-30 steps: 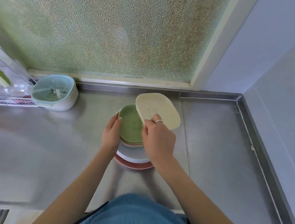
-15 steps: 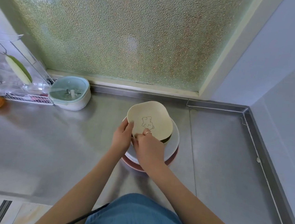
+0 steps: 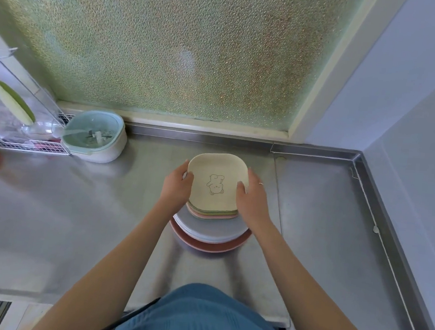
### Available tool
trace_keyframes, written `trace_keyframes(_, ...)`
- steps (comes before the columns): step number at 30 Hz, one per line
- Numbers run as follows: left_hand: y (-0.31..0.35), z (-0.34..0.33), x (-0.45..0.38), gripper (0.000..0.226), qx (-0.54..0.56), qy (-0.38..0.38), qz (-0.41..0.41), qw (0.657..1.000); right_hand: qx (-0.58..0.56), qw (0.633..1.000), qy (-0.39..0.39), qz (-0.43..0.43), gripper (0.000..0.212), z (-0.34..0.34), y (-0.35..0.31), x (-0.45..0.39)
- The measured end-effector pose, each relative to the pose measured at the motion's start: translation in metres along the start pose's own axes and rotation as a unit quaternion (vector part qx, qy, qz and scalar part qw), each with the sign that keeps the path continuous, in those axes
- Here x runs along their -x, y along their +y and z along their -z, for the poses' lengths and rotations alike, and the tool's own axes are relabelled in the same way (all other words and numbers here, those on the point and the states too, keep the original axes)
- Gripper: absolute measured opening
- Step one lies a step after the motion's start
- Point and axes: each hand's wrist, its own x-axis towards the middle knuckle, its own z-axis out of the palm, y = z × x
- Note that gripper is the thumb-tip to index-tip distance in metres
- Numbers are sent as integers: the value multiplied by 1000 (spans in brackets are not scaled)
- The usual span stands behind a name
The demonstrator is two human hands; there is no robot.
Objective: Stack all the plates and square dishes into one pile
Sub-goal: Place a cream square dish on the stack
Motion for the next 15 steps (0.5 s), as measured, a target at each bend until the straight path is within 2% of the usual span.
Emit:
trace_keyframes(4, 5, 0, 0, 51, -40, -1, -15, 999, 21, 999, -8, -42, 62, -4, -3, 7)
trace_keyframes(7, 8, -1, 1, 53, -49, -7, -40, 998, 38, 997, -28, -60, 61, 3, -8, 1)
trace_keyframes(9, 7, -1, -3, 52, -55, -5, -37, 998, 52, 996, -26, -62, 55, 6, -10, 0)
trace_keyframes(13, 13, -1, -5, 52, -73, -16, -24, 997, 144, 989, 41, -4, 27, 5, -6, 0)
trace_keyframes(15, 15, 0, -4, 51, -76, -23, -17, 997, 186, 980, 67, 14, 26, 3, -3, -1)
